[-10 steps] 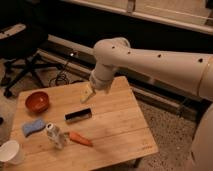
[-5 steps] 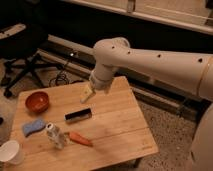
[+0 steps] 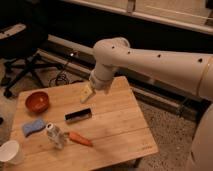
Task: Push the eraser across the table
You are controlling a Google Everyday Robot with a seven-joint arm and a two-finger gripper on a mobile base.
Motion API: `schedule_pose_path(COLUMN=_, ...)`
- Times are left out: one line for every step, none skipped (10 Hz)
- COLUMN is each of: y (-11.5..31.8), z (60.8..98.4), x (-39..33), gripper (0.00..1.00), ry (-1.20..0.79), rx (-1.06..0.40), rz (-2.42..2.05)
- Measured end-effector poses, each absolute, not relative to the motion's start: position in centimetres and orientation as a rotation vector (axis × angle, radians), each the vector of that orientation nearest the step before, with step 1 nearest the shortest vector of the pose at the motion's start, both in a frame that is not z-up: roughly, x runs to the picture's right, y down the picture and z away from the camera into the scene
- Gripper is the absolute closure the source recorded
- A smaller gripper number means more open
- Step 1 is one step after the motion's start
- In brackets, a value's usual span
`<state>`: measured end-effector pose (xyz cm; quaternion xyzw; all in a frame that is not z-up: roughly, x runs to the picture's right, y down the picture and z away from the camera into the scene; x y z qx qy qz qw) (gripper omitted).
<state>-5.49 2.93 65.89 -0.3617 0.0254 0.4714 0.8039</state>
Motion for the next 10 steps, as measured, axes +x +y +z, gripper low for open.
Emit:
schedule_pose_path(y=2.9, z=65.9, x=-5.5, gripper=0.20, ry=0.054, rx=-0.775, rz=1.010)
schedule_pose_path(y=2.9, z=65.9, x=-5.5, gripper=0.20, ry=0.054, rx=-0.775, rz=1.009)
schedule_pose_path(y=2.9, z=65.9, x=-5.5, gripper=0.20, ry=0.054, rx=-0.775, rz=1.009)
schedule_pose_path(y=2.9, z=65.9, x=-5.5, gripper=0.20, ry=0.054, rx=-0.775, rz=1.009)
schedule_pose_path(y=2.9, z=65.9, x=-5.5, gripper=0.20, ry=0.054, rx=-0.775, rz=1.009)
schedule_pose_path(y=2.9, z=65.9, x=-5.5, gripper=0.20, ry=0.054, rx=-0.775, rz=1.008)
schedule_pose_path(y=3.0, z=65.9, x=-5.6, gripper=0.20, ry=0.050, rx=-0.777, rz=1.002)
schedule_pose_path(y=3.1, z=66.0, x=-5.9, gripper=0.20, ry=0.034, rx=-0.781, rz=0.977)
schedule_pose_path(y=3.3, z=66.3, x=-6.5, gripper=0.20, ry=0.011, rx=-0.785, rz=0.937)
schedule_pose_path(y=3.7, z=66.7, x=-6.9, gripper=0.20, ry=-0.011, rx=-0.784, rz=0.892)
